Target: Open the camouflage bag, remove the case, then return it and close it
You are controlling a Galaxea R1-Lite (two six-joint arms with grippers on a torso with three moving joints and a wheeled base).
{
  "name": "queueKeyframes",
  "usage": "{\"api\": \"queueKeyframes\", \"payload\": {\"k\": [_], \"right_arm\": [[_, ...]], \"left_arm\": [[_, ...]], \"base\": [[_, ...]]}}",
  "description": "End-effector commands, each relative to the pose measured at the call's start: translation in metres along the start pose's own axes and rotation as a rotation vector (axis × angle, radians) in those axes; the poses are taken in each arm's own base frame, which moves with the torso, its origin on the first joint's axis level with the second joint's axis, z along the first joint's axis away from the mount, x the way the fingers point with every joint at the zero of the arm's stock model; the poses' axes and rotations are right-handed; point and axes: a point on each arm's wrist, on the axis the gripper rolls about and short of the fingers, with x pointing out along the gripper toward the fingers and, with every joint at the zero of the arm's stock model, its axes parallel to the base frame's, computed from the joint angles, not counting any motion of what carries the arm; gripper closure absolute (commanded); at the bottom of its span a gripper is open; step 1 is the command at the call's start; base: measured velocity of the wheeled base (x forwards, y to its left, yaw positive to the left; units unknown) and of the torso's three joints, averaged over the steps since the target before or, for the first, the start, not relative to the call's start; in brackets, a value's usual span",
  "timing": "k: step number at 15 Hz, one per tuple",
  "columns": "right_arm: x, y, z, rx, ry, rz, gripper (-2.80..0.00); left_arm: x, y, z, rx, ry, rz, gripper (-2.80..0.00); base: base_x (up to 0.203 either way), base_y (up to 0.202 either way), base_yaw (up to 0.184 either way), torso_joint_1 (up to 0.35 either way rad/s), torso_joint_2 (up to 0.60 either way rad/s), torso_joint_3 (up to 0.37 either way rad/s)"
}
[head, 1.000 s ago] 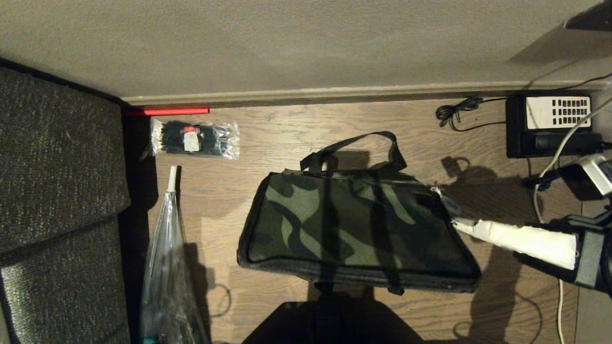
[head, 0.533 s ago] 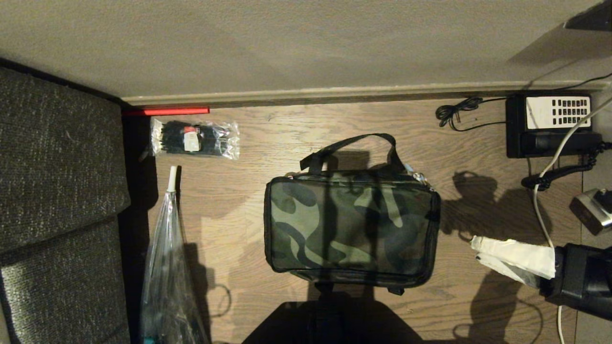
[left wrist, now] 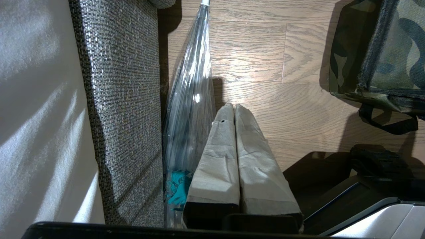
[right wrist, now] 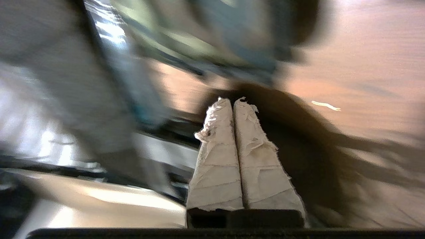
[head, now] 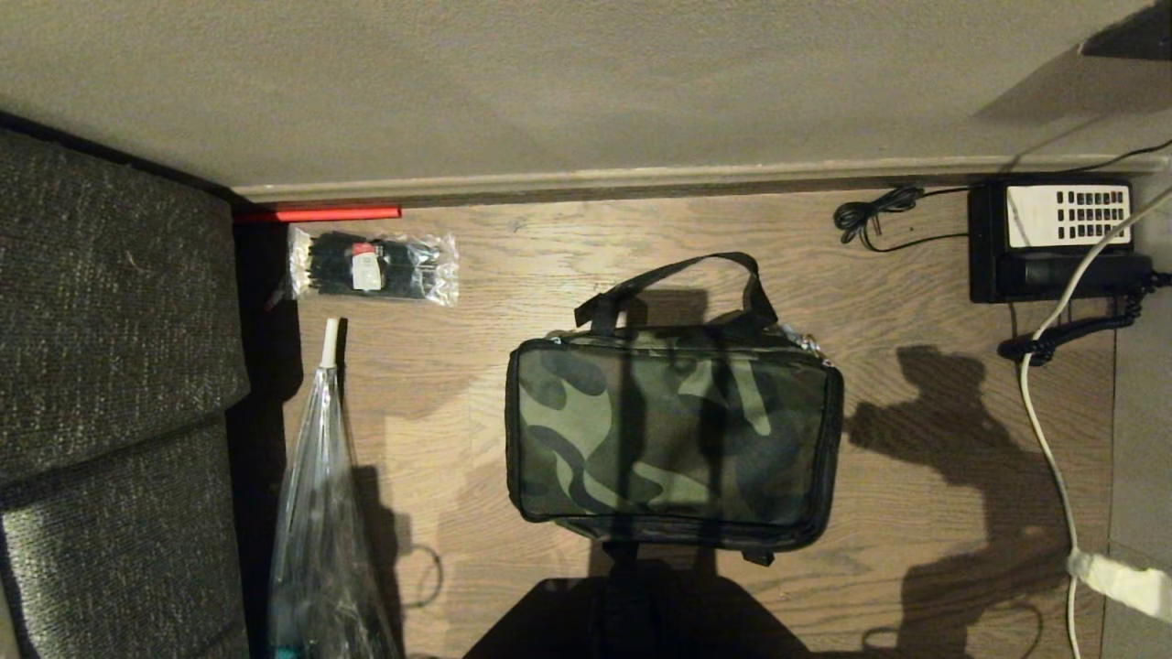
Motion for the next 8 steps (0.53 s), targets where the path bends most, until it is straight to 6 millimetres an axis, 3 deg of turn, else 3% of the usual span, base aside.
{"api": "queueKeyframes", "payload": {"k": [1, 3, 4, 8], "right_arm": [[-0.030, -0.007, -0.049, -0.209, -0.028, -0.162, 0.00], [-0.028, -0.024, -0.090, -0.322, 0.008, -0.297, 0.00], [-0.027, -0.029, -0.101, -0.375, -0.026, -0.362, 0.00], [-0.035, -0.030, -0.113, -0.456, -0.221, -0.444, 0.00]], "left_arm": [[0.000, 0.000, -0.001, -0.001, 0.003, 0.001, 0.00], [0.000, 0.000, -0.001, -0.001, 0.003, 0.001, 0.00], [0.000, 0.000, -0.001, -0.001, 0.003, 0.001, 0.00], [0.000, 0.000, -0.001, -0.001, 0.003, 0.001, 0.00]], "base": [[0.000, 0.000, 0.000, 0.000, 0.00, 0.000], [0.000, 0.000, 0.000, 0.000, 0.00, 0.000], [0.000, 0.000, 0.000, 0.000, 0.00, 0.000], [0.000, 0.000, 0.000, 0.000, 0.00, 0.000]]}}
